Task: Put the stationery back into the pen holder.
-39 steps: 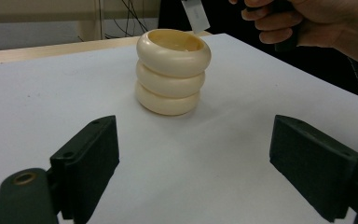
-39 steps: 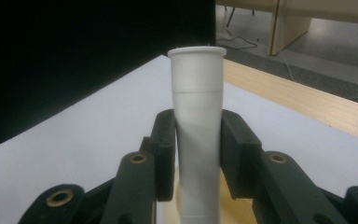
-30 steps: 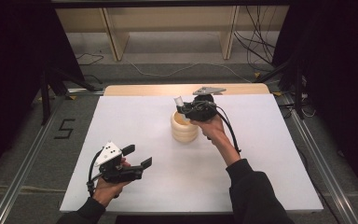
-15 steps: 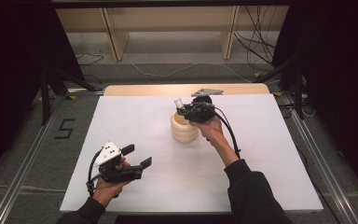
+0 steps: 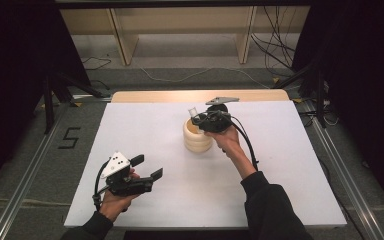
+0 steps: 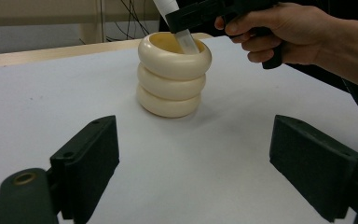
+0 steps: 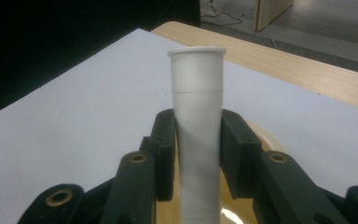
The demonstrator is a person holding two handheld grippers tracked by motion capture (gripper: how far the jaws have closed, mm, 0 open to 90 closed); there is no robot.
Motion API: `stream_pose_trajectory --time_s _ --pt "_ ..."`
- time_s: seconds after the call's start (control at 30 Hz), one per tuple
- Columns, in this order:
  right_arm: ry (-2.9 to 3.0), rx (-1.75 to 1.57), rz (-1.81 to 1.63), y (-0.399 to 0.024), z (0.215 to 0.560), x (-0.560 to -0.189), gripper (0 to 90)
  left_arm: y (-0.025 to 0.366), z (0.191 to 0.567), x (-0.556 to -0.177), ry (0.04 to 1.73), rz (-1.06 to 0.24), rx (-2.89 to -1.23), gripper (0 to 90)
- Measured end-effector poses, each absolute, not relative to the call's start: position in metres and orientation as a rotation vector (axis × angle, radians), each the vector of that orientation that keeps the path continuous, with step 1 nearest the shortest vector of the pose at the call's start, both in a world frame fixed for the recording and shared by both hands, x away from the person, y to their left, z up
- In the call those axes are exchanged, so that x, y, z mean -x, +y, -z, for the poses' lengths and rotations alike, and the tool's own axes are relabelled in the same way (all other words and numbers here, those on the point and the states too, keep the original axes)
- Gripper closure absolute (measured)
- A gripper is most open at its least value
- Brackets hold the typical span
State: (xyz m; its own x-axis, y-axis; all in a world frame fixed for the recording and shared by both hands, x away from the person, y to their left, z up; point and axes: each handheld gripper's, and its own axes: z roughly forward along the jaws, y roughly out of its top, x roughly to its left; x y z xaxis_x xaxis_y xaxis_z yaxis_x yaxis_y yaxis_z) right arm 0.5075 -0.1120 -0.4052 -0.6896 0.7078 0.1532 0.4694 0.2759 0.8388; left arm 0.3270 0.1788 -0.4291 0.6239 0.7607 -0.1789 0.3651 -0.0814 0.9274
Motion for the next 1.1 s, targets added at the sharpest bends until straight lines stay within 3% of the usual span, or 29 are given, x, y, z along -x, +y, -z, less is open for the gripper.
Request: stream_pose_trajectory --time_s 0.6,0.83,1.1 --pt "2.324 -1.105 -1.315 -0.116 0.417 -0.504 67.5 0.179 0.429 -0.327 0.933 -0.425 -1.689 14.9" --pt "2.289 -1.116 -1.357 -0.119 0.407 -0.496 46.1 0.178 0.429 -0.327 0.933 -0.424 -1.689 14.9" --pt "2.244 -1.109 -1.419 -0.126 0.393 -0.487 38.6 0.179 0.429 -0.327 0.933 -0.424 -1.689 14.9"
